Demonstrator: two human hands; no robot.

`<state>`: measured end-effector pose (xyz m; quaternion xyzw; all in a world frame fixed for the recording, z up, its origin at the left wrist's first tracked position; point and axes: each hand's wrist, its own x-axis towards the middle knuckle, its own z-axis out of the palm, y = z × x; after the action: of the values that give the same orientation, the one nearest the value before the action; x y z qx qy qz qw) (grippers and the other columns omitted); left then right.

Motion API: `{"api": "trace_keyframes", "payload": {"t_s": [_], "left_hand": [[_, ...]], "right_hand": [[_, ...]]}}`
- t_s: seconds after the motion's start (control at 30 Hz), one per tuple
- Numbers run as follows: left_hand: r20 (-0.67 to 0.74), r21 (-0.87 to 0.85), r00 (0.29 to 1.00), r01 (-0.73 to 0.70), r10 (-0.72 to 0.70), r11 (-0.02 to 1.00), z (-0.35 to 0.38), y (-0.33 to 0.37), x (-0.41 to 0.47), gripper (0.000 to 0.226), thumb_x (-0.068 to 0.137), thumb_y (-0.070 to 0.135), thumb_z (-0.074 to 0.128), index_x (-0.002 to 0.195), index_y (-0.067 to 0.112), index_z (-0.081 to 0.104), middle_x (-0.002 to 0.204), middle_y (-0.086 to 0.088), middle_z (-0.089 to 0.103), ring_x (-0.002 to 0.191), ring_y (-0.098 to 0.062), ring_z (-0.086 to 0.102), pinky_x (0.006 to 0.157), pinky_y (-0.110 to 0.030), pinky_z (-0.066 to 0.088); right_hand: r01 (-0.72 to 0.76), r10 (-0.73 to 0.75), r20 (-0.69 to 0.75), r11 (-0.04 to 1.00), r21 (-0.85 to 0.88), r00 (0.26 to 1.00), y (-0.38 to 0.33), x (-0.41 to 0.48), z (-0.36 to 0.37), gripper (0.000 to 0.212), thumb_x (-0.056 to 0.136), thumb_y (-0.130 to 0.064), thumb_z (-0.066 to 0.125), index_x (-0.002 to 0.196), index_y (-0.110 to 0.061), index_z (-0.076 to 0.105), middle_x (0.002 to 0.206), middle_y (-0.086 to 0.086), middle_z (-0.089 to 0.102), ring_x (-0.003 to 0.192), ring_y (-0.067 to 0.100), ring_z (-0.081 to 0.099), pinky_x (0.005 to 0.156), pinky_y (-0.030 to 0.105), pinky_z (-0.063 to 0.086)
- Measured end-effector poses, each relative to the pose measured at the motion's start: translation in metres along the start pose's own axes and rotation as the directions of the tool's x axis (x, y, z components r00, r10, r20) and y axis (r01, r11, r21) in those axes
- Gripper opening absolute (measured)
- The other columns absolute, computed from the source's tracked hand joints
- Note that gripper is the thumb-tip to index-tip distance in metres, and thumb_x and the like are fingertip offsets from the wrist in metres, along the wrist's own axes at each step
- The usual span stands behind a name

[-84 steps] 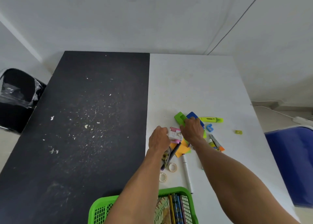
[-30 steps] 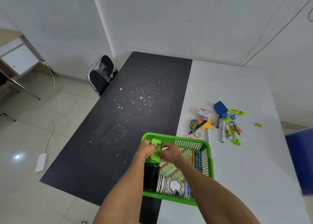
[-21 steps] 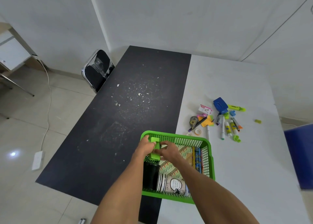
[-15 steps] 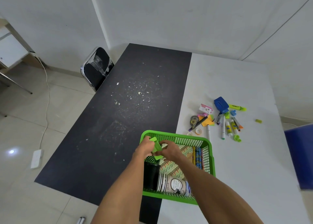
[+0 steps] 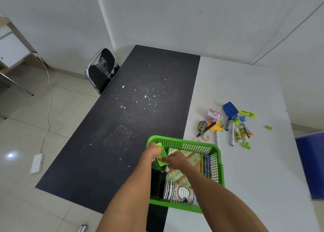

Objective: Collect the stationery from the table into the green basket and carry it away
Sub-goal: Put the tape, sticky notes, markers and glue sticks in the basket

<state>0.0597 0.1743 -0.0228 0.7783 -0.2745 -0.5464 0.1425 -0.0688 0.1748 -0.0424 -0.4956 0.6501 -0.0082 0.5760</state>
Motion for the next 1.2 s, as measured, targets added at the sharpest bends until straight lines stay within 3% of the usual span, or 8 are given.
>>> {"api": "trace_keyframes", "payload": {"t_s": [0.17,0.27,0.33,0.43,0.53,0.67,0.83,1.2], "left_hand": [[-0.040,0.345,0.996,-0.066,0.085,0.936,0.003,-0.001,0.002,0.049,0.096,0.011,0.046,0.142,-0.001,0.034,0.143,-0.019,0.043,0.128,-0.032,0.046,0.098,-0.035,0.041],[-0.059,0.416,0.994,-0.063,0.096,0.907,0.005,-0.003,0.006,0.045,0.095,0.013,0.051,0.137,0.000,0.039,0.138,-0.018,0.049,0.124,-0.032,0.051,0.095,-0.035,0.043],[-0.058,0.456,0.993,-0.067,0.105,0.887,0.007,-0.005,0.008,0.049,0.094,0.014,0.054,0.139,0.000,0.038,0.138,-0.019,0.050,0.124,-0.033,0.051,0.097,-0.036,0.043],[-0.041,0.518,0.991,-0.085,0.124,0.851,0.011,-0.007,0.009,0.051,0.093,0.017,0.058,0.137,0.001,0.038,0.138,-0.020,0.050,0.125,-0.034,0.051,0.099,-0.038,0.044],[-0.039,0.519,0.988,-0.110,0.153,0.847,0.013,-0.009,0.012,0.050,0.093,0.020,0.060,0.137,0.004,0.040,0.138,-0.020,0.050,0.126,-0.034,0.050,0.100,-0.037,0.042],[-0.099,0.487,0.976,-0.122,0.194,0.865,0.011,-0.009,0.017,0.039,0.091,0.008,0.055,0.130,0.008,0.049,0.134,-0.016,0.053,0.121,-0.031,0.053,0.096,-0.036,0.044],[-0.080,0.545,0.981,-0.105,0.176,0.832,0.013,-0.006,0.016,0.036,0.093,0.013,0.056,0.127,0.004,0.052,0.132,-0.018,0.055,0.120,-0.034,0.054,0.097,-0.040,0.046],[-0.105,0.675,0.981,-0.052,0.165,0.736,0.010,0.003,0.015,0.034,0.092,0.008,0.059,0.125,-0.001,0.057,0.130,-0.018,0.058,0.117,-0.030,0.058,0.094,-0.033,0.047]], "right_hand": [[0.065,-0.070,-0.033,0.990,-0.124,0.997,-0.006,0.008,0.010,0.034,0.066,-0.036,0.086,0.078,-0.007,0.072,0.067,0.003,0.064,0.063,0.014,0.058,0.063,0.024,0.049],[0.039,-0.036,0.036,0.996,-0.081,0.999,-0.008,0.008,0.015,0.023,0.069,-0.021,0.086,0.078,-0.008,0.069,0.070,0.005,0.070,0.058,0.013,0.064,0.074,0.032,0.059],[0.040,-0.037,0.044,0.997,-0.066,0.998,-0.008,0.007,0.017,0.020,0.072,-0.009,0.082,0.074,-0.012,0.063,0.064,0.001,0.065,0.050,0.011,0.062,0.070,0.033,0.058],[0.052,-0.049,0.041,0.995,-0.082,0.998,-0.008,0.009,0.019,0.019,0.076,-0.002,0.077,0.091,-0.008,0.067,0.067,0.002,0.064,0.055,0.017,0.063,0.069,0.034,0.058],[0.060,-0.057,0.023,0.989,-0.138,0.998,-0.007,0.012,0.023,0.034,0.075,-0.004,0.076,0.107,-0.007,0.068,0.083,0.011,0.068,0.071,0.026,0.068,0.075,0.038,0.059],[0.023,-0.024,0.000,0.993,-0.119,1.000,-0.001,0.017,0.024,0.040,0.071,-0.013,0.082,0.109,-0.012,0.067,0.072,0.007,0.065,0.055,0.015,0.061,0.066,0.030,0.056],[0.078,-0.083,-0.029,0.984,-0.161,0.996,0.002,0.024,0.023,0.048,0.071,-0.016,0.081,0.116,-0.016,0.066,0.095,0.012,0.073,0.076,0.019,0.065,0.079,0.032,0.056],[0.096,-0.096,0.009,0.975,-0.199,0.995,-0.007,0.031,0.030,0.053,0.070,-0.017,0.081,0.120,-0.016,0.066,0.103,0.011,0.072,0.076,0.017,0.061,0.076,0.030,0.053]]}}
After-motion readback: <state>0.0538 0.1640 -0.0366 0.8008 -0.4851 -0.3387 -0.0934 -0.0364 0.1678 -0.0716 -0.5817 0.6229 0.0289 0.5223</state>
